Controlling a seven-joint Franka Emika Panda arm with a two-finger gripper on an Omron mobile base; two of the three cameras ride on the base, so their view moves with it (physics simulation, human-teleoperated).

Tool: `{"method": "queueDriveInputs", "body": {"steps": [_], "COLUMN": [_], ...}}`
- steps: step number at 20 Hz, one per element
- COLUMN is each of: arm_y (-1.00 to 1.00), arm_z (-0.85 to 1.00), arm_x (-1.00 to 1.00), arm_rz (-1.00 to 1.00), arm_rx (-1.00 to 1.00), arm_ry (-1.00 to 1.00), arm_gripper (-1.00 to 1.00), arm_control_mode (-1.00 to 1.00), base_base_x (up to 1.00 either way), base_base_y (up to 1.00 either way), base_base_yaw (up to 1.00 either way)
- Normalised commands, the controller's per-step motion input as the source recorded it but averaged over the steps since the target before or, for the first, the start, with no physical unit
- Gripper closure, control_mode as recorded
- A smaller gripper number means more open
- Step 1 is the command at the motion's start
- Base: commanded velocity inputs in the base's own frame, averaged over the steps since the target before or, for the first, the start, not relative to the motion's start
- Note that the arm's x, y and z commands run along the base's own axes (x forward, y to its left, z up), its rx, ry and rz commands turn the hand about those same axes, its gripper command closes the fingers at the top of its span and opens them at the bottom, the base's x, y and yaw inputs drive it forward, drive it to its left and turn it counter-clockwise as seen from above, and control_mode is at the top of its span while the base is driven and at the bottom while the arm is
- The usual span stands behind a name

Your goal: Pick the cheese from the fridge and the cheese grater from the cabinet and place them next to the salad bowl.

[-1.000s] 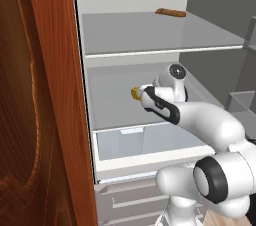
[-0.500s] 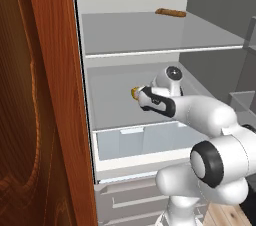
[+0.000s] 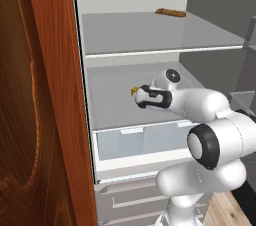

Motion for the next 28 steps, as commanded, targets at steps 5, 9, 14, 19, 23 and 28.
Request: {"method": "queueDriveInputs", "body": {"steps": [5,9,14,19,23,28], "arm_y": [0.0,0.0,0.0,0.0,0.08,0.31], "arm_z": [-0.05,-0.08,-0.12,-0.16,-0.3,-0.49], "arm_x": [0.25,0.36,0.39,0.29,0.21,0.13], "arm_rz": [0.02,0.0,0.0,0.0,0.0,0.0], "arm_rx": [0.0,0.0,0.0,0.0,-0.01,-0.03], "arm_ry": [0.01,0.01,0.0,0.02,0.05,0.01], "arm_gripper": [-1.0,-1.0,-1.0,-1.0,1.0,1.0], "arm_control_mode": [-1.0,-1.0,-1.0,-1.0,-1.0,-1.0], "base_base_x": [0.0,0.0,0.0,0.0,0.0,0.0], "base_base_y": [0.0,0.0,0.0,0.0,0.0,0.0], "base_base_yaw": [0.0,0.0,0.0,0.0,0.0,0.0]}}
